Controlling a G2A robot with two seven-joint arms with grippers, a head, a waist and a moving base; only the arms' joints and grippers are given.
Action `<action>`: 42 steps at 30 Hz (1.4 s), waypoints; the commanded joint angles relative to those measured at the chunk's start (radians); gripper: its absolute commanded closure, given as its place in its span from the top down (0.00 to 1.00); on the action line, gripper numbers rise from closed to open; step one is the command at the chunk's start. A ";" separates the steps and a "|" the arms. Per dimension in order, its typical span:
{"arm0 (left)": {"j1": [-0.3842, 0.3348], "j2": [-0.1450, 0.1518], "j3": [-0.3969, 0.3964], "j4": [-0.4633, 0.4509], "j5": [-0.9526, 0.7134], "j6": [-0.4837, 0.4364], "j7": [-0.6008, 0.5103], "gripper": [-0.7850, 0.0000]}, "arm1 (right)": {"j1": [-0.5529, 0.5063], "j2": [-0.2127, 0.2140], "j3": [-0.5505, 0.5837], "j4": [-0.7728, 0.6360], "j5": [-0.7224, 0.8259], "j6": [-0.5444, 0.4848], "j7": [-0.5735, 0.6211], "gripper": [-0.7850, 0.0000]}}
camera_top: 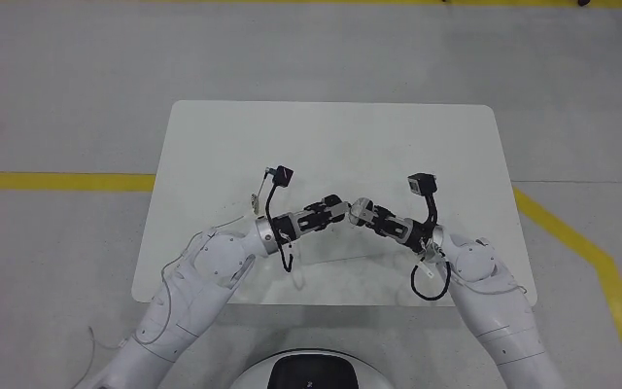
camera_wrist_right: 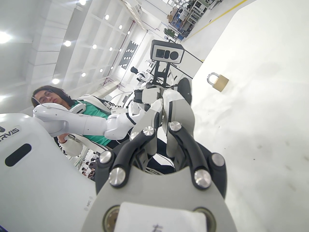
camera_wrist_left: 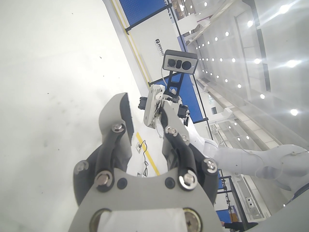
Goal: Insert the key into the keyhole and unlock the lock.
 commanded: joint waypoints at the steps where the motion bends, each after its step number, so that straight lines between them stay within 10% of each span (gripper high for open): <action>1: 0.004 0.001 -0.004 -0.001 0.006 0.001 0.006 1.00 | 0.001 0.000 0.002 0.004 0.009 -0.005 -0.002 0.00; 12: 0.169 0.050 -0.267 -0.229 0.078 -0.042 0.110 1.00 | -0.010 0.006 0.093 0.066 0.075 -0.100 -0.132 0.00; 17: 0.333 0.085 -0.444 -0.388 0.420 0.118 0.126 1.00 | -0.011 0.003 0.112 0.067 0.113 -0.166 -0.186 0.00; 24: 0.493 0.101 -0.464 -0.429 0.753 0.244 0.117 1.00 | -0.011 0.003 0.112 0.067 0.113 -0.166 -0.186 0.00; 42: 0.298 0.070 -0.266 -0.213 0.923 0.417 0.174 0.85 | -0.011 0.003 0.112 0.067 0.113 -0.166 -0.186 0.00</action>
